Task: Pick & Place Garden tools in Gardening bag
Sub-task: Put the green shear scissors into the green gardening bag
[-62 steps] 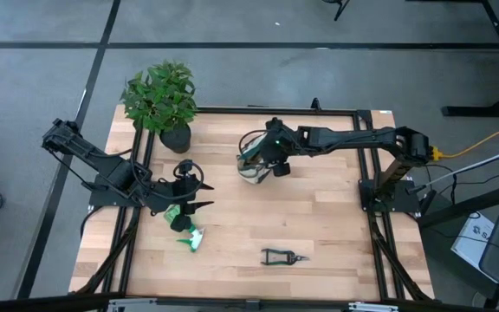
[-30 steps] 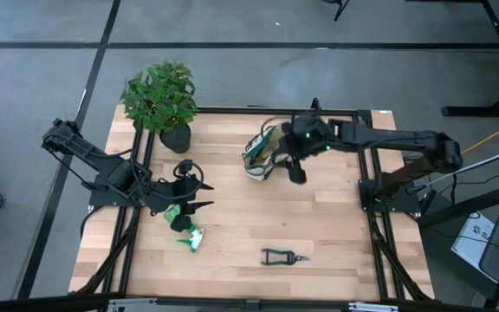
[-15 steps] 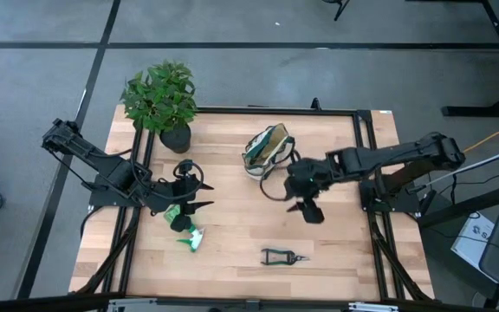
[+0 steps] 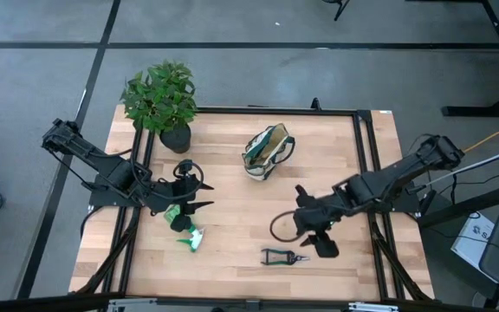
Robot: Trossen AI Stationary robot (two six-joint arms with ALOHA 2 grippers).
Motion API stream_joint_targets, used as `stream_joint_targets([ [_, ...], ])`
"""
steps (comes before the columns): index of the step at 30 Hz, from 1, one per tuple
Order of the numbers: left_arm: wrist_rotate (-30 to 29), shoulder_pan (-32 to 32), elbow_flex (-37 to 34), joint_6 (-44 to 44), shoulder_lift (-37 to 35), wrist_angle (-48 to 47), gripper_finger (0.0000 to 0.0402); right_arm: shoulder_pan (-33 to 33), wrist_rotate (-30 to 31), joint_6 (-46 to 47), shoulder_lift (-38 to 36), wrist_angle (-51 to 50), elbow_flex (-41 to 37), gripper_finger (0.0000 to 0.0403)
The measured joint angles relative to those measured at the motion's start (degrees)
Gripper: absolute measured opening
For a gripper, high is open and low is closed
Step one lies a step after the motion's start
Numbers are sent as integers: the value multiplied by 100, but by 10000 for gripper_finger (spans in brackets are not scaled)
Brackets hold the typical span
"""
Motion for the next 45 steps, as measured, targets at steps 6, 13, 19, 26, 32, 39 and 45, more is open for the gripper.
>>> stream_joint_targets([
  [6,0,1,0,0,0,0,169,399,493,739,81,231,5,169],
  [13,0,-1,0,0,-2,-2,169,711,793,1602,219,210,2,169],
  [19,-1,-1,0,0,-2,0,169,824,751,2063,392,161,2,170],
  [26,0,-1,0,0,-2,0,169,827,776,2311,601,261,2,170],
  [32,0,-1,0,0,-2,0,169,827,768,2519,926,421,2,170],
  [39,0,-1,0,0,-2,0,169,820,748,2307,1280,958,2,170],
  [45,0,1,0,0,-2,0,169,783,746,1628,1610,1201,2,170],
])
